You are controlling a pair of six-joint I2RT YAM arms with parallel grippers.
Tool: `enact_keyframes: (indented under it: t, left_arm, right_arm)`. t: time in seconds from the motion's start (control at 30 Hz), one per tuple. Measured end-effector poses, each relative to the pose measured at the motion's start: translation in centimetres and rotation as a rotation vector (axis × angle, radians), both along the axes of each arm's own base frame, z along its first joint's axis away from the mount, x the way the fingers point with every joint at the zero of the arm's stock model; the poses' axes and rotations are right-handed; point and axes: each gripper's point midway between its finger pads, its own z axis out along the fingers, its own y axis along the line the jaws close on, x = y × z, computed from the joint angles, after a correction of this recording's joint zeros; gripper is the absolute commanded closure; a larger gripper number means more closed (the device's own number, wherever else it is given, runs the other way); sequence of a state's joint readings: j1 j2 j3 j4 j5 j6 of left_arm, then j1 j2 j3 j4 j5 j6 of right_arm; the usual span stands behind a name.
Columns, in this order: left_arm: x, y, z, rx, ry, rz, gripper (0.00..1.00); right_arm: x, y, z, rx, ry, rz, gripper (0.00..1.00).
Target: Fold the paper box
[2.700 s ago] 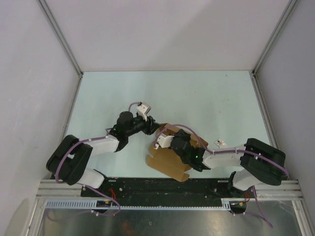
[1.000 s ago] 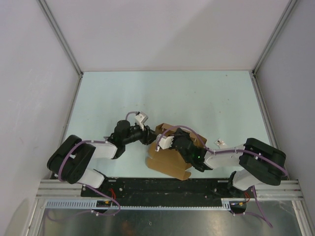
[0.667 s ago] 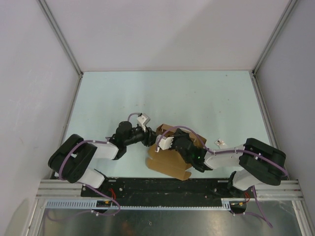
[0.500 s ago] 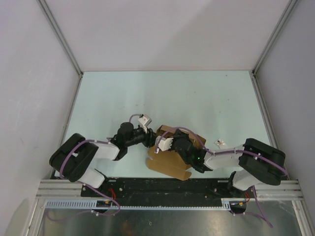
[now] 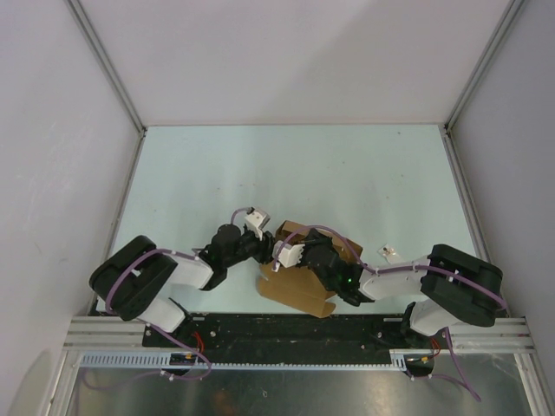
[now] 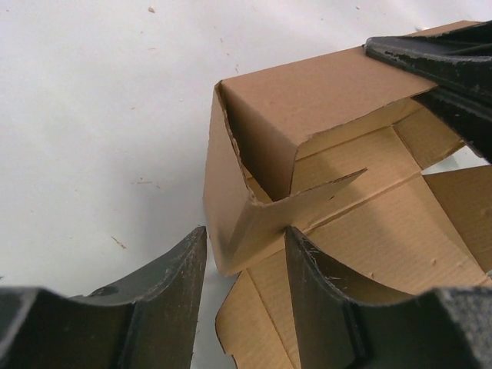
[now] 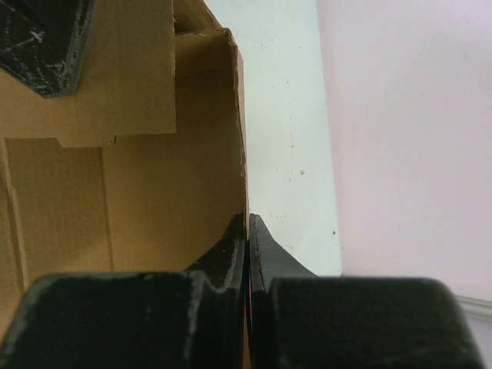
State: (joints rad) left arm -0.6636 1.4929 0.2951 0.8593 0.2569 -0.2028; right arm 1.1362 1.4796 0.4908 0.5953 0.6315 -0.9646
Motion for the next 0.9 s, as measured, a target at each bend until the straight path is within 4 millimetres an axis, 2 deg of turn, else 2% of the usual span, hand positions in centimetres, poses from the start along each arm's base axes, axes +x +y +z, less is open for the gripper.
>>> enact_keyframes:
  t: [0.27,0.6,0.9]
  left_arm:
    - [0.33,0.32,-0.65,-0.017,-0.034,0.037,0.50]
    - [0.14,0.56,-0.39,-0.038,-0.054,0.049,0.49]
    - [-0.22,-0.24,-0.19,-0.058,-0.059,0.049,0.48]
  right_arm:
    - [-0.14,-0.04,-0.21,-0.014,-0.020,-0.024,1.00]
    - [-0.42,0.12,-0.26,-0.020,-0.071,-0.070,1.00]
    - [-0.61,0.24,-0.23,-0.012,-0.076,-0.075,1.00]
